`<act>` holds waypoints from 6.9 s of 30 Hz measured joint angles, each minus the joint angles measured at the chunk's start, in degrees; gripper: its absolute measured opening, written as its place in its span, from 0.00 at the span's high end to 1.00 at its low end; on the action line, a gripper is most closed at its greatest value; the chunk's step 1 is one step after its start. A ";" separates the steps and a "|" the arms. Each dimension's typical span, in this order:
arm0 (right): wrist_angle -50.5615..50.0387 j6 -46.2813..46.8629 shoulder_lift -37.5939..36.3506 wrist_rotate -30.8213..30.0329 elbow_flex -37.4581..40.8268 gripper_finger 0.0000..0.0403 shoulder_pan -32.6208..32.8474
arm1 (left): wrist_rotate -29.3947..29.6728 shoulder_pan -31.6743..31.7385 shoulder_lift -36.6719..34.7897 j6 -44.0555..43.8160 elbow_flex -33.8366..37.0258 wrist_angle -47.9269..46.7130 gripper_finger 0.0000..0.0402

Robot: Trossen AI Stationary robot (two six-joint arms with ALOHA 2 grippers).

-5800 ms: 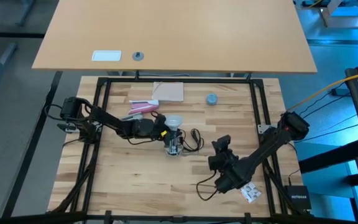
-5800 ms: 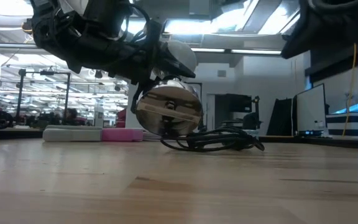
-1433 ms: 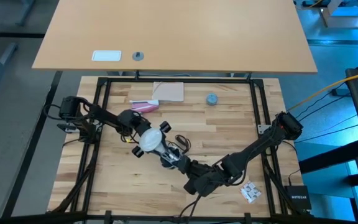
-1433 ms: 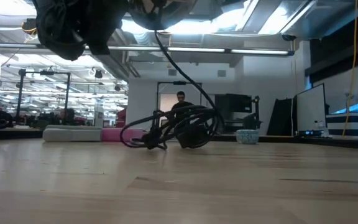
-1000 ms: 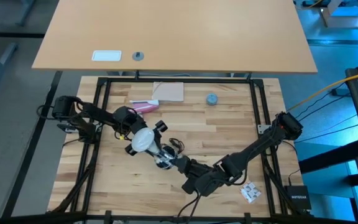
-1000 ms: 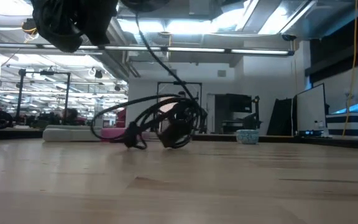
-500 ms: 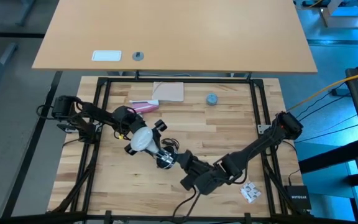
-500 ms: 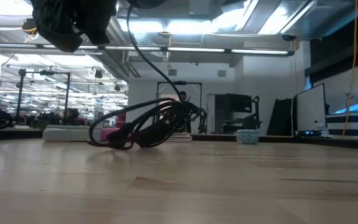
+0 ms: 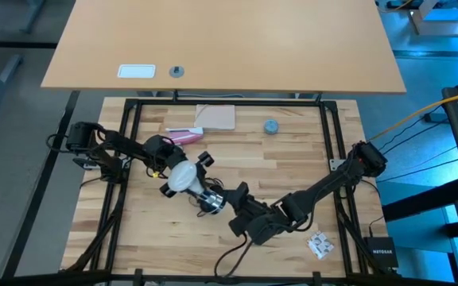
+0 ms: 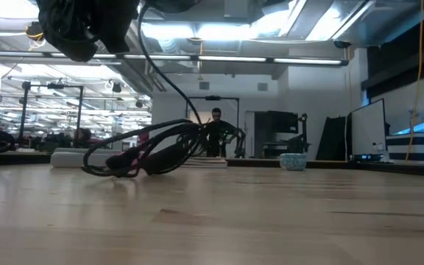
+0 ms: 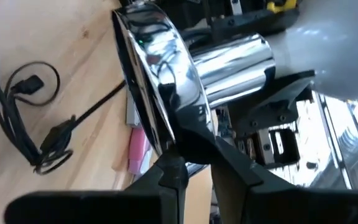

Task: Screw lightbulb
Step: Insert the white lightbulb into the desk lamp

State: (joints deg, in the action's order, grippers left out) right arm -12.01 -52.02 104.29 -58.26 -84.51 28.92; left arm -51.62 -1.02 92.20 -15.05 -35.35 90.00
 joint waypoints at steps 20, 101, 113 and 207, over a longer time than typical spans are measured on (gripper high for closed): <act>-2.39 11.00 -0.09 -5.89 1.94 0.85 -2.88 | 7.04 0.07 0.04 0.72 0.00 -0.02 0.63; -17.11 12.55 -2.99 -5.62 -0.08 0.59 -3.39 | 65.36 4.50 0.07 -35.52 -0.22 -10.16 0.63; -14.70 12.53 -2.97 -6.73 -0.07 0.65 -3.73 | 65.05 4.46 0.07 -34.71 -0.21 -10.10 0.63; -46.80 33.47 -2.98 -2.28 -0.09 1.00 -5.39 | -0.18 4.01 0.15 -1.92 -0.20 -2.59 0.63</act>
State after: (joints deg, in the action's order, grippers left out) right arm -58.81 -18.54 101.31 -60.54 -84.60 23.53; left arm -51.80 3.00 92.36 -16.97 -35.55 87.41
